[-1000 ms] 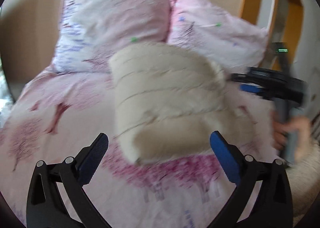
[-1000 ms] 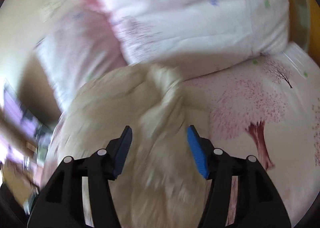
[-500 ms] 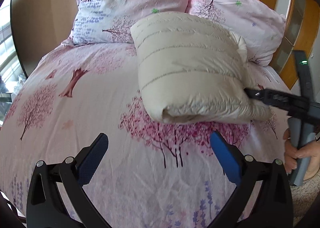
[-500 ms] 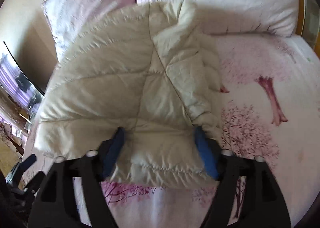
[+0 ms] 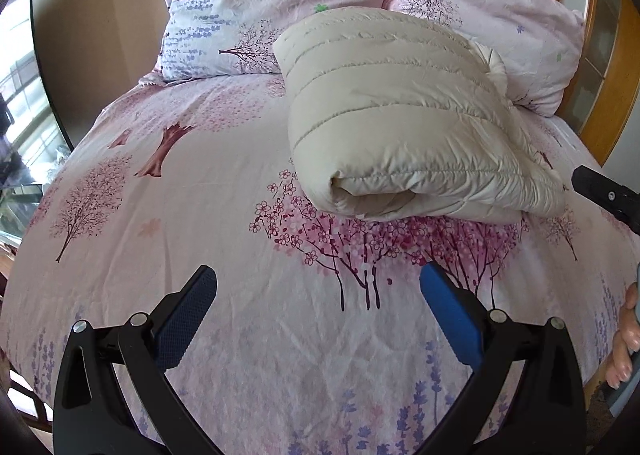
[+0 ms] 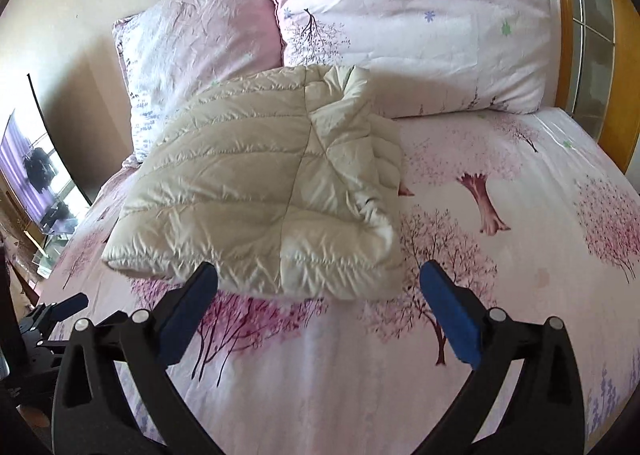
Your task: Fold large clothes
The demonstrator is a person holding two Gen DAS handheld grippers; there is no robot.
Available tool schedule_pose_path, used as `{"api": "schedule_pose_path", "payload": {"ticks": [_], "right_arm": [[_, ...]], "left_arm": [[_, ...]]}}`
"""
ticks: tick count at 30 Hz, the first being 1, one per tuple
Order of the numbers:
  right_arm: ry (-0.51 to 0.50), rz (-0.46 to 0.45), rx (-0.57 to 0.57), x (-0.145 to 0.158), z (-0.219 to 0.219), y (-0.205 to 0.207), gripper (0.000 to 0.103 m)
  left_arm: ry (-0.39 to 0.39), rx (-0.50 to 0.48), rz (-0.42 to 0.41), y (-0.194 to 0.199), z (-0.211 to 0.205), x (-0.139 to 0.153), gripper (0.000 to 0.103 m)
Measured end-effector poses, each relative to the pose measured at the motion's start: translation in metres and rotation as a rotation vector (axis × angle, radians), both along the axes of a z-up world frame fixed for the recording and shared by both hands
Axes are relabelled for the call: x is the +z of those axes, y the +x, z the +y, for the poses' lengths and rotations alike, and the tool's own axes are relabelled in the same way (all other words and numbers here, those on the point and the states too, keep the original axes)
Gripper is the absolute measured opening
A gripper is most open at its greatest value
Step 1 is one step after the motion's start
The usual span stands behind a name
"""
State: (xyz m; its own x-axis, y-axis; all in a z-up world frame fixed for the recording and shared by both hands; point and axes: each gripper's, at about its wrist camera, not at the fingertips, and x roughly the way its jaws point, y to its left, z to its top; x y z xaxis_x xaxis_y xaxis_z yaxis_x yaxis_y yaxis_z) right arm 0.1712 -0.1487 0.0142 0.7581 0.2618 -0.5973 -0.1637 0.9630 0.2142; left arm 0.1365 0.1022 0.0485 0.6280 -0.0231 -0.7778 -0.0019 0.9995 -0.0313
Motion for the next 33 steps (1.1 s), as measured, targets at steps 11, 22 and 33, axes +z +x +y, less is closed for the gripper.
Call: {"api": "schedule_pose_path", "payload": {"ticks": [11,22,33], "right_arm": [[-0.062,0.109,0.037,-0.003,0.011,-0.012,0.101],[-0.176,0.203,0.068,-0.018,0.026,-0.019,0.101],[-0.198,0.249,0.067,-0.030,0.025,-0.013,0.101]], "left_arm": [[0.033,0.010,0.032,-0.004,-0.005,0.004,0.102],[0.019,-0.010,0.122,0.000,-0.011,-0.001,0.102],[0.032,0.009,0.165,0.006,-0.007,-0.006,0.102]]}}
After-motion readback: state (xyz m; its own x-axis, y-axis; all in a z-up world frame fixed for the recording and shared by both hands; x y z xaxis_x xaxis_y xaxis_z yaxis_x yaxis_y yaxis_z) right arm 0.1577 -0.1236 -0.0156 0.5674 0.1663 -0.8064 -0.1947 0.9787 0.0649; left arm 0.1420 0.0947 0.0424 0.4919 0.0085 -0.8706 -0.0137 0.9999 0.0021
